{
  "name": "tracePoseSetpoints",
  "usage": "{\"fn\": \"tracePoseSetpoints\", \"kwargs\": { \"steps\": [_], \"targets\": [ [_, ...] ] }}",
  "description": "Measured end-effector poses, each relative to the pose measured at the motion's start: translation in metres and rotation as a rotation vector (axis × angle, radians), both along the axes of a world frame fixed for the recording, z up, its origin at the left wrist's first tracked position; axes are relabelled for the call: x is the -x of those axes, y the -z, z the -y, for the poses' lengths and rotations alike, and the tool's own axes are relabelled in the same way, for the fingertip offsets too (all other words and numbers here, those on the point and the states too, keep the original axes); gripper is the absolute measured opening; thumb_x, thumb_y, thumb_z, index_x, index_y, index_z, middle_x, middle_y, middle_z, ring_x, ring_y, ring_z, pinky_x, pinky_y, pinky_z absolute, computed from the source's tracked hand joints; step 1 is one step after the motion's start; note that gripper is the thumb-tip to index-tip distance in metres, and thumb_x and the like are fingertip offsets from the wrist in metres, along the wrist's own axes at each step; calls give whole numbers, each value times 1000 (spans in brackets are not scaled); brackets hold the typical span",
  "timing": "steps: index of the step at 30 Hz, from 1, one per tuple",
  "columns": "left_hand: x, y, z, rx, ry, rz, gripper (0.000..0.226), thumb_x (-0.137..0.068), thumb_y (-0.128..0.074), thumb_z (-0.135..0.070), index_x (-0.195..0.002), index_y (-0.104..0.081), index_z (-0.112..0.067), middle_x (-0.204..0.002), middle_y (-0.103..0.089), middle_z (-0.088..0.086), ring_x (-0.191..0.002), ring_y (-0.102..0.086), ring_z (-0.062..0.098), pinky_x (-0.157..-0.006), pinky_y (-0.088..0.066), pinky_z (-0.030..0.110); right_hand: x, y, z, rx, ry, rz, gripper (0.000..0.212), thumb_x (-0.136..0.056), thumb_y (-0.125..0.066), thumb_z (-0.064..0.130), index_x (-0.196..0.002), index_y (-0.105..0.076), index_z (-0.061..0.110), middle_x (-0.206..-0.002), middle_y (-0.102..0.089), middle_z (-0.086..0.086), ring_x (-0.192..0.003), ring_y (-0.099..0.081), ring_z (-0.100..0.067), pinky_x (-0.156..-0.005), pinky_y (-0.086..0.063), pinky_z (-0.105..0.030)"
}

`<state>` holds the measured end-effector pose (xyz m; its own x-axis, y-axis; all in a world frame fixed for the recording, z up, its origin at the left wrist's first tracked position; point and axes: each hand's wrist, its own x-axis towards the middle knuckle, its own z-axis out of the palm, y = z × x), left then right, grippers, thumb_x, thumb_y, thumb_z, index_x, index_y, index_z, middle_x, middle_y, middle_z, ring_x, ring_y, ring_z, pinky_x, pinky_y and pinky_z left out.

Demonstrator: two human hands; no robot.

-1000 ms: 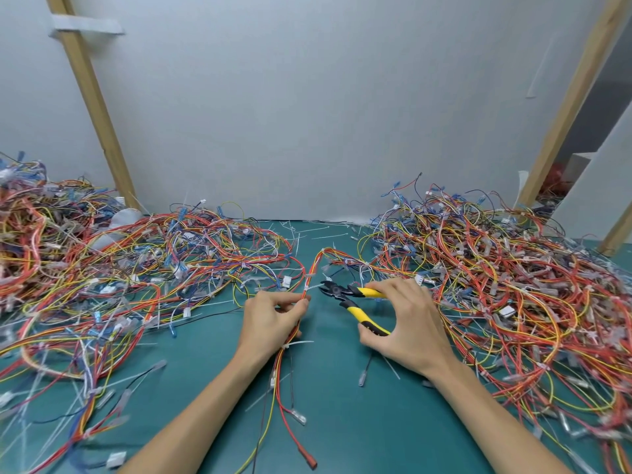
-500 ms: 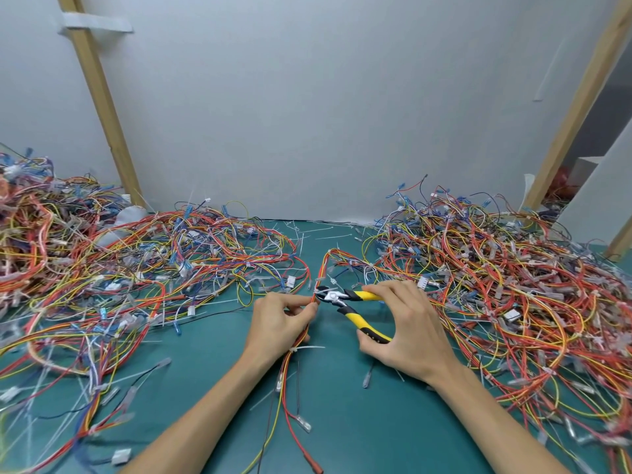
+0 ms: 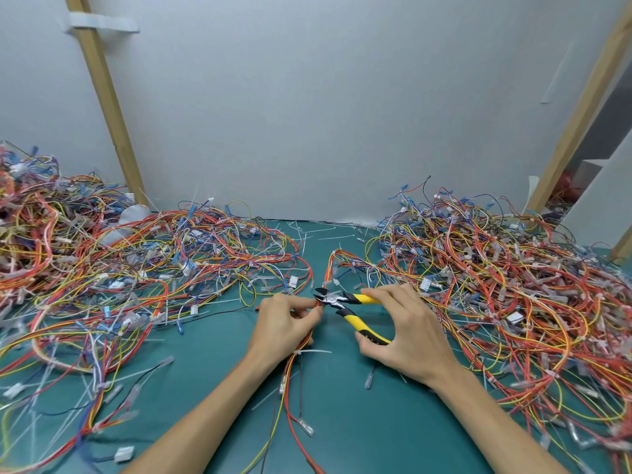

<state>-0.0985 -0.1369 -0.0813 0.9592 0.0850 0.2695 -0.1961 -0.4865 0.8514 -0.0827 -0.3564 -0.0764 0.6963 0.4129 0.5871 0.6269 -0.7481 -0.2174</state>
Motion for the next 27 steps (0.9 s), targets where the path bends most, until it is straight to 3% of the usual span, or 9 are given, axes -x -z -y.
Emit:
{"fn": "tracePoseSetpoints", "kwargs": {
  "steps": [4,8,17,22,27],
  "targets": [
    [0,1,0,-6,-6,6,34,-86,-68,-17,-61,-67,-41,-59,-66,8,-42,-65,10,-47,-49,25,-1,2,1,6,-1,22,55,-72,-69,50,-119,-65,23,-104,-61,12,-96,-53,-11,-76,-52,-29],
    [-2,1,0,-10,-7,8,34,-86,-68,-17,-63,-67,-43,-51,-63,-2,-42,-64,9,-45,-47,20,-3,3,1,13,5,50,53,-72,-70,49,-117,-67,23,-98,-61,11,-90,-52,-12,-69,-53,-31],
    [-5,5,-1,-5,-7,20,33,-86,-68,-17,-64,-68,-42,-56,-65,6,-43,-64,9,-46,-48,22,-2,3,-1,5,26,81,45,-68,-76,44,-108,-71,24,-89,-62,12,-82,-57,-13,-59,-52,-29],
    [-6,7,-2,-18,-14,7,17,-85,-68,-18,-72,-75,-26,-52,-62,4,-44,-65,9,-49,-48,24,-2,1,-2,1,26,102,43,-66,-80,41,-105,-72,23,-87,-63,12,-79,-57,-14,-58,-52,-29],
    [-7,8,-2,-30,-40,-14,12,-85,-68,-19,-80,-78,-21,-50,-60,-3,-46,-65,11,-50,-49,21,-1,1,-1,9,31,96,46,-67,-81,40,-108,-71,23,-91,-64,11,-82,-58,-16,-60,-53,-31]
  ]
}}
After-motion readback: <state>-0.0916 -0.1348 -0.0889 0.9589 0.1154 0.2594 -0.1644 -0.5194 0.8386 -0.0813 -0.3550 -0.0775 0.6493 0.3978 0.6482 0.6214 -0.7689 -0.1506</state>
